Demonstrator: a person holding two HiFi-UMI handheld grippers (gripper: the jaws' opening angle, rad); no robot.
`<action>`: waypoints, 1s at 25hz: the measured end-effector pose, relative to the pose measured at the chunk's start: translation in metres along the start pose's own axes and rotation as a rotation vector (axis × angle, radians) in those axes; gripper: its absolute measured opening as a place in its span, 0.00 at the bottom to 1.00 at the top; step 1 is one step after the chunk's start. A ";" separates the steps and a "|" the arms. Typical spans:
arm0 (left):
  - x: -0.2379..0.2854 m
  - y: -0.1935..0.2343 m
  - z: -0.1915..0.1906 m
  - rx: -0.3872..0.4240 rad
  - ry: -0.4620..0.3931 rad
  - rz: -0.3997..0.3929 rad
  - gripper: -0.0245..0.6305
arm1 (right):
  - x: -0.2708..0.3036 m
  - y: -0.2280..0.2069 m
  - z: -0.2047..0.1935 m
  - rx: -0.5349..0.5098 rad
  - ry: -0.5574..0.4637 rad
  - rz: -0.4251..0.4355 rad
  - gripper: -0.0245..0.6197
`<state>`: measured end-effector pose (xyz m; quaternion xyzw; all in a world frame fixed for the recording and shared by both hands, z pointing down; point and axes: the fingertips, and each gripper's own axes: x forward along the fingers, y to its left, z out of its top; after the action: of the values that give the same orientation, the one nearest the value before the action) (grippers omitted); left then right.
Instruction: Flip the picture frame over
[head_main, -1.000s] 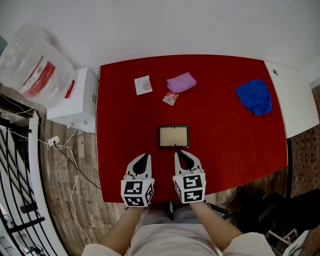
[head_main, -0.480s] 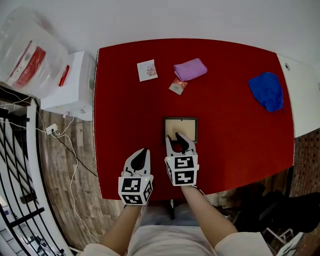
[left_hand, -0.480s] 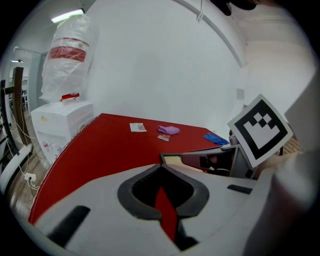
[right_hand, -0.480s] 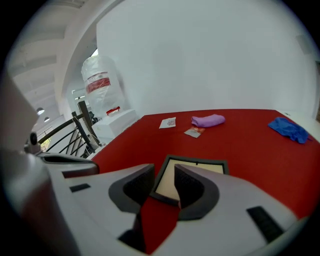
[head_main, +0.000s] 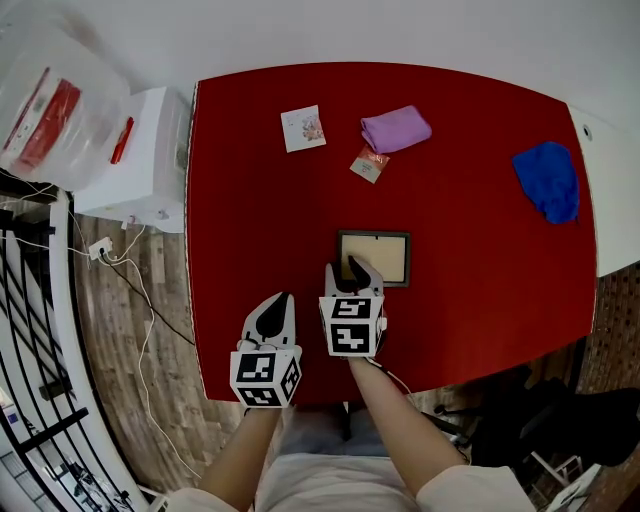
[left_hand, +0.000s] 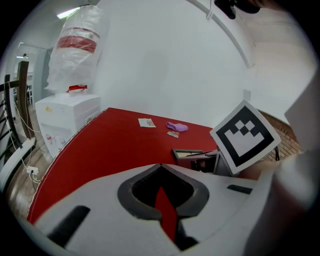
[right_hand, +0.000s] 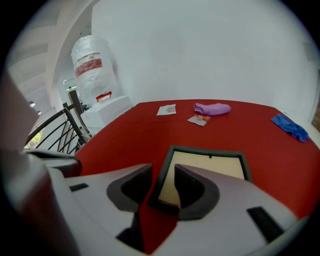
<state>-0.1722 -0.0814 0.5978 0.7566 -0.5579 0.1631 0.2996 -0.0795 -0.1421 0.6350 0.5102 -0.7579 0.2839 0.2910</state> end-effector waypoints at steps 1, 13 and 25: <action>0.000 0.002 -0.001 -0.002 0.002 0.000 0.05 | 0.003 -0.001 -0.001 0.001 0.011 -0.010 0.25; 0.001 0.016 -0.004 -0.034 0.009 -0.003 0.05 | 0.013 0.002 0.000 -0.082 0.062 -0.103 0.10; -0.001 0.016 -0.004 -0.039 0.009 -0.013 0.05 | -0.015 0.009 0.023 0.162 -0.019 0.012 0.10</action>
<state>-0.1870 -0.0811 0.6040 0.7534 -0.5548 0.1537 0.3177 -0.0867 -0.1463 0.6075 0.5303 -0.7383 0.3411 0.2396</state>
